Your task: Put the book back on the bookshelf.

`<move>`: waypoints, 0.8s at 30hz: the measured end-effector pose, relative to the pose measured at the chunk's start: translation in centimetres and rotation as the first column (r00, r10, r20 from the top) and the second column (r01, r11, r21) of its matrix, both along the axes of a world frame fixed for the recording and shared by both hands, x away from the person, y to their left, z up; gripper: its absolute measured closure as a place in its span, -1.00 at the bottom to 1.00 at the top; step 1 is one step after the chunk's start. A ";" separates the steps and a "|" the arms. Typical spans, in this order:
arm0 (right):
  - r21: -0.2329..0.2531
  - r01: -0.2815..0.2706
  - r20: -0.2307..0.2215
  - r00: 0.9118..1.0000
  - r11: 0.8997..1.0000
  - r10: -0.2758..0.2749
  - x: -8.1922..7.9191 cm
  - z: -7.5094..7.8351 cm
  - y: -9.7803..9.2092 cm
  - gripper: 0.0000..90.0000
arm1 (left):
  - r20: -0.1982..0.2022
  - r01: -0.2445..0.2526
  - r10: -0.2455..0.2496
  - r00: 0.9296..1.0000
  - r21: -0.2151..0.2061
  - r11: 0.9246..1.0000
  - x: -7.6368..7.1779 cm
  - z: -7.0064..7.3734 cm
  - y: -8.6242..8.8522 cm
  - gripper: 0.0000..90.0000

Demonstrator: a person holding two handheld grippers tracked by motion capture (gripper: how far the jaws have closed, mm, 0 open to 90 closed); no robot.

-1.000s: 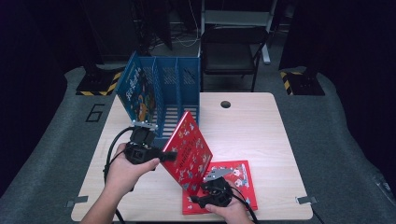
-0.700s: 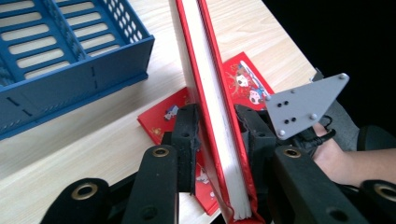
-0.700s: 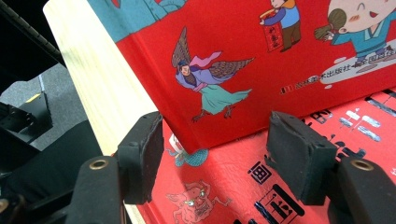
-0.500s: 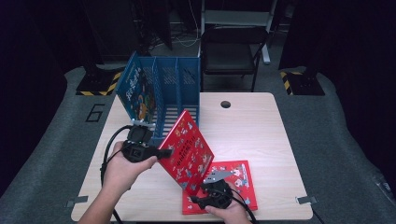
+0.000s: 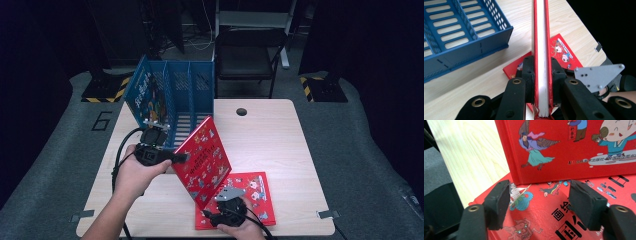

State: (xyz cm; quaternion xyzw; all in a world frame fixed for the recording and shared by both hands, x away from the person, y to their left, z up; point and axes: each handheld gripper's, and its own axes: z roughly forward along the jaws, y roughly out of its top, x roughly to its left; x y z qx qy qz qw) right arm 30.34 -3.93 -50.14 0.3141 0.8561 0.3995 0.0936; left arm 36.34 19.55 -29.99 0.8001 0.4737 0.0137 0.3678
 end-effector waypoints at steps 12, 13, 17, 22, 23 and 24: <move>0.034 -0.018 -0.052 0.998 0.999 0.020 0.2 0.2 0.1 -0.15 | 0.002 0.013 -0.013 1.000 0.026 1.000 1.0 1.1 -1.3 0.76; 0.042 -0.016 -0.062 0.998 0.999 0.019 0.2 0.2 0.1 -0.15 | -0.003 0.024 -0.024 1.000 0.035 0.999 1.2 1.2 -1.5 0.76; 0.056 -0.020 -0.089 0.996 0.998 0.025 0.4 0.2 0.2 -0.11 | -0.012 0.029 -0.029 1.000 0.053 0.998 2.0 1.8 -2.2 0.76; 0.078 -0.034 -0.112 0.993 0.996 0.043 0.3 0.3 0.5 -0.07 | -0.021 0.033 -0.032 0.999 0.060 0.998 2.4 2.1 -2.8 0.76; 0.067 -0.033 -0.098 0.994 0.997 0.039 0.3 0.2 0.5 -0.06 | -0.020 0.033 -0.032 0.999 0.061 0.998 2.5 2.2 -2.9 0.76; 0.072 -0.043 -0.100 0.994 0.996 0.051 0.4 0.2 0.5 -0.06 | -0.019 0.035 -0.033 0.999 0.064 0.997 2.7 2.3 -2.9 0.76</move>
